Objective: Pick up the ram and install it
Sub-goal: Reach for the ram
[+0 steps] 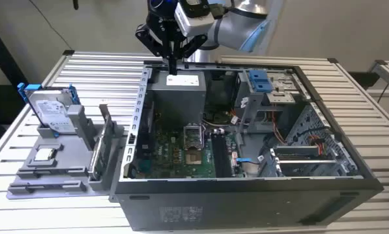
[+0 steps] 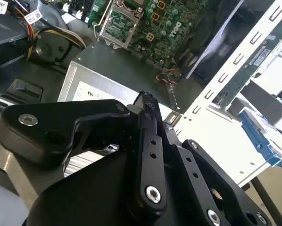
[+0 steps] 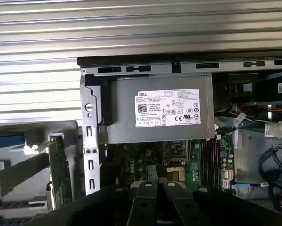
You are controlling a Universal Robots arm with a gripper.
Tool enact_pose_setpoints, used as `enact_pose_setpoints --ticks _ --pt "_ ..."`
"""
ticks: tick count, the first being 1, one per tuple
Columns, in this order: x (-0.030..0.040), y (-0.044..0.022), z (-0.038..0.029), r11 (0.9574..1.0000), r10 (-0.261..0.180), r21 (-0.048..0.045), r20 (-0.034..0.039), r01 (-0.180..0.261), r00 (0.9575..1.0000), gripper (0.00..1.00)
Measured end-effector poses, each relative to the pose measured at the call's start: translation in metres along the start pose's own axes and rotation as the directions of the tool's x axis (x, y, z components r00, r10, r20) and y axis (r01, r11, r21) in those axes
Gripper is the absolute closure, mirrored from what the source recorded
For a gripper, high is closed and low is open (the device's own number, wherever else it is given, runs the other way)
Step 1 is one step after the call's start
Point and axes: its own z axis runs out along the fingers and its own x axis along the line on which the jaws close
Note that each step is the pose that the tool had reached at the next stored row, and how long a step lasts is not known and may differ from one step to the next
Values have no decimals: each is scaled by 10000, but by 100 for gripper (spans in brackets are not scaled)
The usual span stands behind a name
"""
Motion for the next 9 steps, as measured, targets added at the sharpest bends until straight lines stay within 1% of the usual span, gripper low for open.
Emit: enact_pose_setpoints --ticks 9 --pt "8 0 -1 10000 1 9 -1 -1 10000 89"
